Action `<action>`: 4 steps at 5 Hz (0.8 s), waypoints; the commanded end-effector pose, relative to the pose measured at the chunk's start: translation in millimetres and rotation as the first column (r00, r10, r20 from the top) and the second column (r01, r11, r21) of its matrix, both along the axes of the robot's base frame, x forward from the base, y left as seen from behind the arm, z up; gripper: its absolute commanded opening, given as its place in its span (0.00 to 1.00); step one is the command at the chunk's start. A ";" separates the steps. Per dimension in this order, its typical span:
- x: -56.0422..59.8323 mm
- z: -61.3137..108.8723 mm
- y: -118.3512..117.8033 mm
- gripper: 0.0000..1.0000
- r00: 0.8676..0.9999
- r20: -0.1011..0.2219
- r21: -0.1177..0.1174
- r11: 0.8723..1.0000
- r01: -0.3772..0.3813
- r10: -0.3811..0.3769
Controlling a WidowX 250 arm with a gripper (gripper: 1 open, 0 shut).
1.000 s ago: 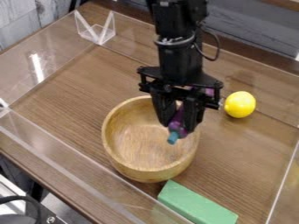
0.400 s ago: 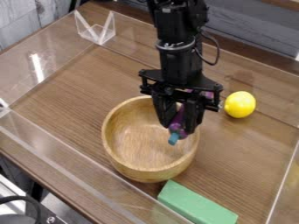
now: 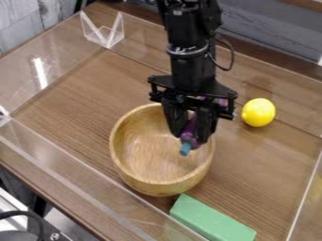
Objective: Remove the purple eggplant from inside the brown bowl and put it on the table
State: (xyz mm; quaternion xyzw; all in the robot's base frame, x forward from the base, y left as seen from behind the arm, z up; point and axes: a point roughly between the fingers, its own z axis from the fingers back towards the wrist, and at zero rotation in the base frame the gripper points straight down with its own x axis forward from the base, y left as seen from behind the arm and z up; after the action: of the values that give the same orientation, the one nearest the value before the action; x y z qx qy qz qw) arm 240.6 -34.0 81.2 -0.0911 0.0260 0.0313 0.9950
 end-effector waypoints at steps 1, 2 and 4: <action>12.0 12.1 3.4 0.00 0.998 0.055 0.001 1.000 -0.013 0.013; 12.9 12.5 4.2 0.00 0.998 0.056 0.000 1.000 -0.019 0.018; 14.6 11.9 5.6 0.00 0.998 0.058 0.001 1.000 -0.029 0.028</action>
State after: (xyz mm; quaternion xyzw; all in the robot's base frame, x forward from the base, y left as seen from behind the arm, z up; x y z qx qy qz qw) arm 244.2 -31.0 81.6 -0.0911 0.0220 0.0413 0.9947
